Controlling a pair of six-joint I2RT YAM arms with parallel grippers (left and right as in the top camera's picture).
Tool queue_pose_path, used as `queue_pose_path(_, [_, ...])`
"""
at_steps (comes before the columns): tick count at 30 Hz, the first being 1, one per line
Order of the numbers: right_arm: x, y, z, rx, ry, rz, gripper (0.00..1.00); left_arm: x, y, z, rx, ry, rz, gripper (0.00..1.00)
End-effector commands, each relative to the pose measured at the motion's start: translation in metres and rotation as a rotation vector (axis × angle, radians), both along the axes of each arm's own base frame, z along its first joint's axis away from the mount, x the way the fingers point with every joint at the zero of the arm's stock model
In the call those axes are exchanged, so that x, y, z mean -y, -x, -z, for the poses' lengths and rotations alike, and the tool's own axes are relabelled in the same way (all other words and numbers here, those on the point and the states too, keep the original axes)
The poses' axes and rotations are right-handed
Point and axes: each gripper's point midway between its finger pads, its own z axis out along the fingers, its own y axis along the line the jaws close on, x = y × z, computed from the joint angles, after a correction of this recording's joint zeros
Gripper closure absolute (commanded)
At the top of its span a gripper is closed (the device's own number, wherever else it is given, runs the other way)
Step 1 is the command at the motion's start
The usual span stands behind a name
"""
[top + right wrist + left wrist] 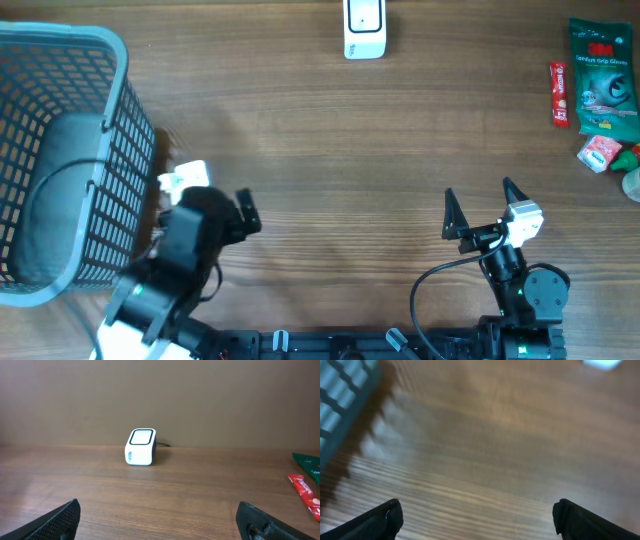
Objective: Scan the item barcode
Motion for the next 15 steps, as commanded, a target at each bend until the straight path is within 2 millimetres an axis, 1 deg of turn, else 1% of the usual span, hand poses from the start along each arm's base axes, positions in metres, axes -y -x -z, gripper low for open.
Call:
queue_pose_path(1, [0.002, 0.000, -0.002, 0.008, -0.016, 0.012, 0.00, -0.030, 0.003, -0.027, 0.124, -0.033, -0.073, 0.00])
queue_pose_path(3, [0.002, 0.000, -0.002, 0.008, -0.016, 0.012, 0.00, -0.042, 0.010, -0.041, 0.192, -0.066, -0.069, 0.00])
queue_pose_path(6, [0.002, 0.000, -0.002, 0.008, -0.016, 0.012, 0.00, -0.054, 0.017, -0.051, 0.268, -0.056, -0.105, 0.00])
queue_pose_path(9, [0.002, 0.000, -0.002, 0.008, -0.016, 0.012, 0.00, -0.064, 0.017, -0.058, 0.375, -0.029, -0.156, 0.00])
queue_pose_path(10, [0.002, 0.000, -0.002, 0.008, -0.016, 0.012, 0.00, -0.065, 0.016, -0.060, 0.413, -0.025, -0.158, 0.00])
queue_pose_path(12, [0.002, 0.000, -0.002, 0.008, -0.016, 0.012, 0.00, -0.061, 0.013, -0.062, 0.504, -0.044, -0.094, 0.00])
queue_pose_path(14, [0.002, 0.000, -0.002, 0.008, -0.016, 0.012, 0.00, -0.055, 0.009, -0.057, 0.602, -0.054, -0.030, 0.00])
queue_pose_path(15, [0.002, 0.000, -0.002, 0.008, -0.016, 0.012, 0.00, -0.055, 0.007, -0.054, 0.626, -0.049, -0.029, 0.00])
